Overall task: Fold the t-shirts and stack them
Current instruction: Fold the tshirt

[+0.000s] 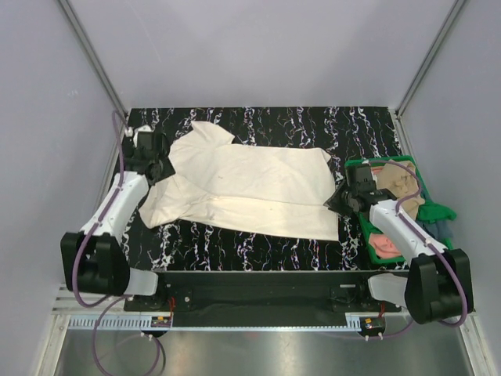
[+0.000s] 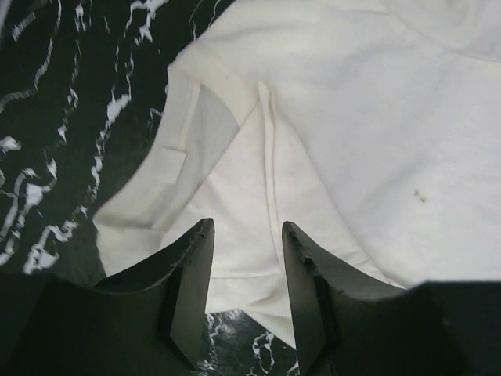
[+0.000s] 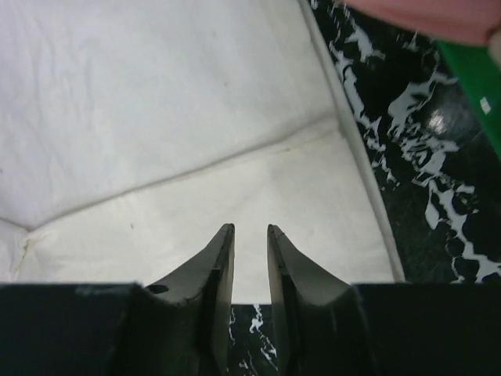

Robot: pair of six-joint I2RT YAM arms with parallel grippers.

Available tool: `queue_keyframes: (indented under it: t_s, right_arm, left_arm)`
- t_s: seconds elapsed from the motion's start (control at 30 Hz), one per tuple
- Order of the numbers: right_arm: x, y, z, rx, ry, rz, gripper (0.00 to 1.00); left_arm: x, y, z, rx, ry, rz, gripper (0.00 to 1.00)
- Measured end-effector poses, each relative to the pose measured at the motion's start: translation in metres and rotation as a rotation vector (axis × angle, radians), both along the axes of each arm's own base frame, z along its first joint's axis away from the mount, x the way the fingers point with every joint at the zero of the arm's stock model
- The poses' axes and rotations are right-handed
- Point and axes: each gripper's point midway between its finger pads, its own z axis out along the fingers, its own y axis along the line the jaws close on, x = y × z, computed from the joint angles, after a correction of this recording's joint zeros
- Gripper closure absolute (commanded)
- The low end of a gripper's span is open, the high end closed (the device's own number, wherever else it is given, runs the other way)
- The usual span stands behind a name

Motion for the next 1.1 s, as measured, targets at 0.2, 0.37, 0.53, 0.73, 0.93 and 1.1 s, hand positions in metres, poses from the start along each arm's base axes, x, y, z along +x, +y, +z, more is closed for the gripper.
queue_keyframes:
  t_s: [0.2, 0.37, 0.53, 0.73, 0.93, 1.1]
  right_arm:
    - [-0.012, 0.033, -0.023, 0.059, 0.088, 0.086, 0.72]
    - [-0.026, 0.045, -0.052, 0.032, 0.190, 0.134, 0.72]
    - [-0.039, 0.035, -0.074, -0.017, 0.280, 0.112, 0.71]
    - [-0.049, 0.019, -0.074, -0.086, 0.300, 0.063, 0.71]
    - [-0.063, 0.003, -0.065, -0.137, 0.293, 0.030, 0.71]
    - [-0.063, 0.000, -0.064, -0.151, 0.294, 0.024, 0.71]
  left_arm:
    - [-0.058, 0.003, -0.053, -0.176, 0.083, 0.172, 0.57]
    - [-0.088, 0.015, -0.091, -0.243, 0.184, 0.313, 0.59]
    - [-0.097, 0.023, -0.104, -0.208, 0.208, 0.382, 0.56]
    - [-0.100, 0.044, -0.111, -0.077, 0.277, 0.447, 0.55]
    - [-0.082, 0.058, -0.073, -0.018, 0.185, 0.428, 0.53]
    - [-0.095, 0.075, -0.053, -0.148, 0.107, 0.558, 0.44]
